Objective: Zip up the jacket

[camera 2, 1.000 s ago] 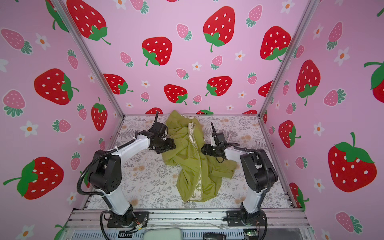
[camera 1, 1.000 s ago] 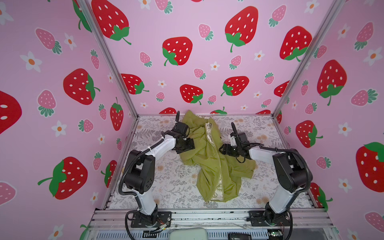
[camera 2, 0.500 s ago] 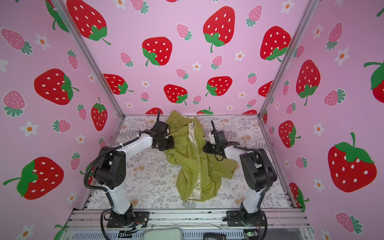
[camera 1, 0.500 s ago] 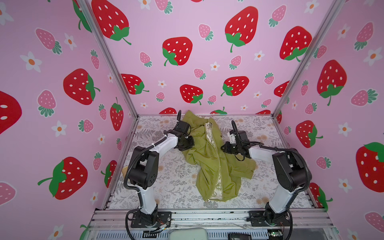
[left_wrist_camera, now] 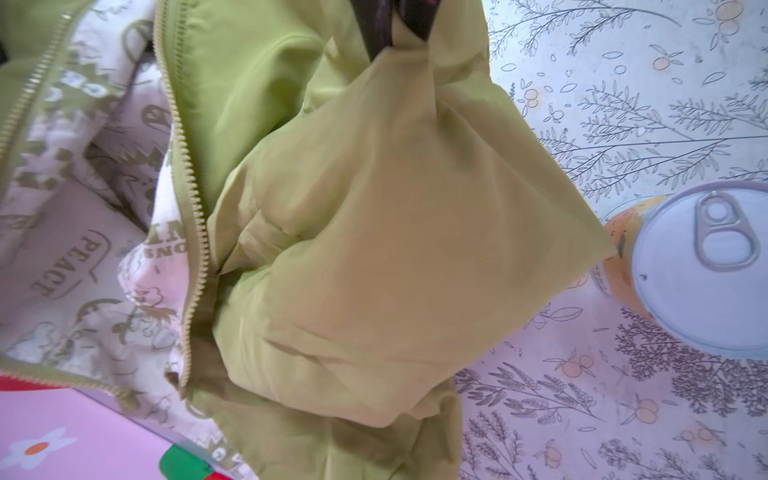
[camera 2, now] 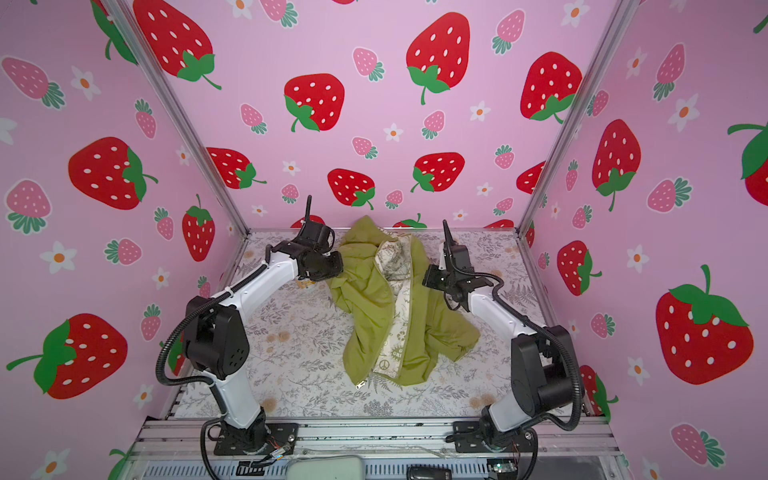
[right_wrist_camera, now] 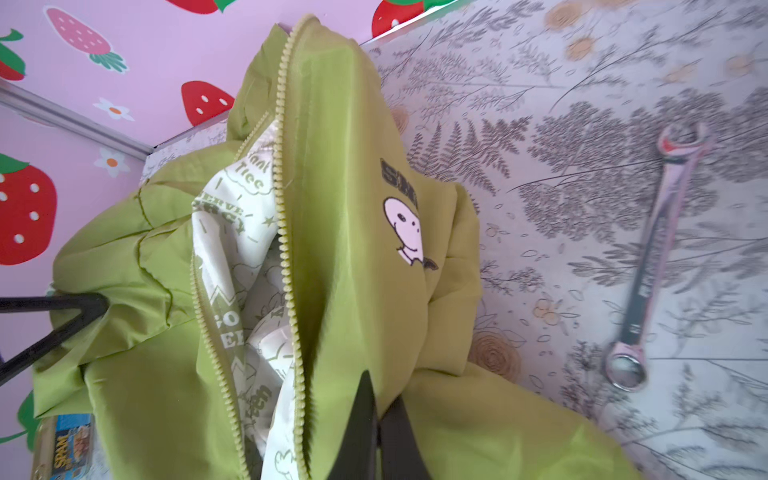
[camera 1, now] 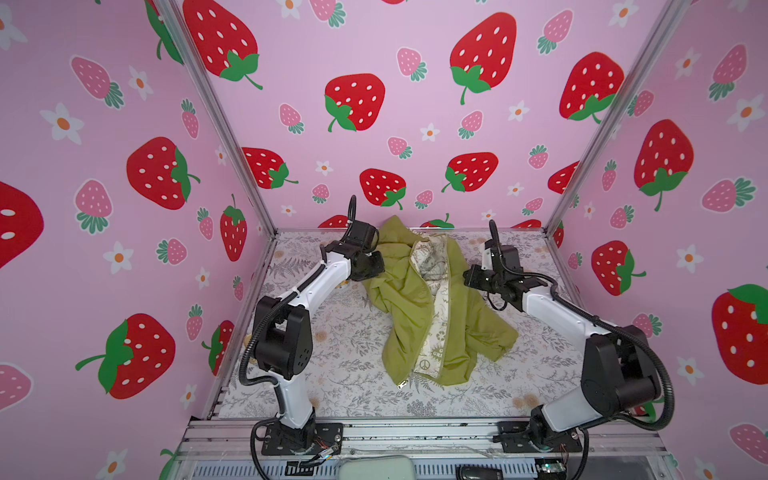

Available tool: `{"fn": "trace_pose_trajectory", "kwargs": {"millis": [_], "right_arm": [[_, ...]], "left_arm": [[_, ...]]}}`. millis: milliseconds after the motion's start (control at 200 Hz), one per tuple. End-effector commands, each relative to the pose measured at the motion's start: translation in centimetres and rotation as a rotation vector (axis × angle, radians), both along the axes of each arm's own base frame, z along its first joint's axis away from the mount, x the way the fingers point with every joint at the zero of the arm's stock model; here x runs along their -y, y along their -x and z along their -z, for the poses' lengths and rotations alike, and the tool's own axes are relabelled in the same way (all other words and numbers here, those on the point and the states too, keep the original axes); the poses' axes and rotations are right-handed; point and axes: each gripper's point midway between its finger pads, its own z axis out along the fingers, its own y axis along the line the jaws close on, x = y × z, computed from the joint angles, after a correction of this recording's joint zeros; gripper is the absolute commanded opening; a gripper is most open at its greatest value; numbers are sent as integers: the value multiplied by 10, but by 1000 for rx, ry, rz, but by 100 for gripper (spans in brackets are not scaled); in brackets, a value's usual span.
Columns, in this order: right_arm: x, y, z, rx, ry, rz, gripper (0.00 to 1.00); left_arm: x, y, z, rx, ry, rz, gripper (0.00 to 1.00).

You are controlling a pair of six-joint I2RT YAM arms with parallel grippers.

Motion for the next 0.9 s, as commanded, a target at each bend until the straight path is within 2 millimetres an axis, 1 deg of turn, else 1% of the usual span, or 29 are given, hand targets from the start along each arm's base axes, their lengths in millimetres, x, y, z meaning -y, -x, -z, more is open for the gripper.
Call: {"fn": "trace_pose_trajectory", "kwargs": {"millis": [0, 115, 175, 280, 375, 400, 410, 440, 470, 510, 545, 565, 580, 590, 610, 650, 705, 720, 785, 850, 895], "right_arm": [[23, -8, -14, 29, 81, 92, 0], [18, -16, -5, -5, 90, 80, 0], [9, -20, 5, -33, 86, 61, 0], [-16, -25, 17, -71, 75, 5, 0], [-42, -27, 18, -81, 49, -65, 0], [-47, -27, 17, -82, 41, -79, 5], [-49, -27, 16, -81, 39, -83, 7], [-51, -27, 15, -80, 39, -92, 13], [-53, -26, 12, -77, 38, -100, 22], [-51, -25, 8, -68, 41, -103, 34], [-48, -22, 5, -65, 56, -103, 45], [-45, -21, 2, -59, 68, -98, 50], [-42, -20, 1, -57, 79, -93, 51], [-40, -20, 0, -55, 87, -89, 55], [-36, -18, -4, -46, 104, -81, 60], [-28, -14, -8, -36, 132, -68, 65], [-18, -8, -17, -14, 153, -51, 70], [-15, -4, -15, -28, 165, -51, 70], [-5, 9, -20, -24, 180, -46, 71], [-2, 24, -21, -30, 166, -59, 68], [-4, 36, -22, -33, 132, -85, 64]], "left_arm": [[-17, 3, -16, 28, -46, -46, 0], [-20, 0, -16, 30, -44, -61, 0], [-18, -3, -17, 34, -36, -63, 0], [-14, -8, -18, 35, -27, -59, 0], [-16, -9, -18, 28, -41, -67, 0], [-17, -9, -18, 27, -43, -69, 4], [-18, -8, -17, 24, -46, -69, 9], [-20, -7, -19, 22, -52, -73, 20], [-22, -5, -20, 22, -62, -78, 31], [-26, -1, -23, 21, -77, -85, 43], [-30, 2, -26, 25, -88, -92, 50], [-32, 4, -28, 27, -94, -95, 52], [-33, 6, -29, 28, -98, -96, 54], [-34, 8, -30, 28, -100, -96, 55], [-35, 10, -32, 34, -103, -97, 57], [-36, 15, -37, 41, -110, -93, 59], [-36, 24, -42, 46, -125, -81, 60], [-35, 27, -44, 49, -128, -76, 60], [-28, 40, -49, 56, -130, -47, 60], [-10, 54, -50, 54, -92, 3, 60], [10, 65, -46, 48, -59, 56, 60]]}}
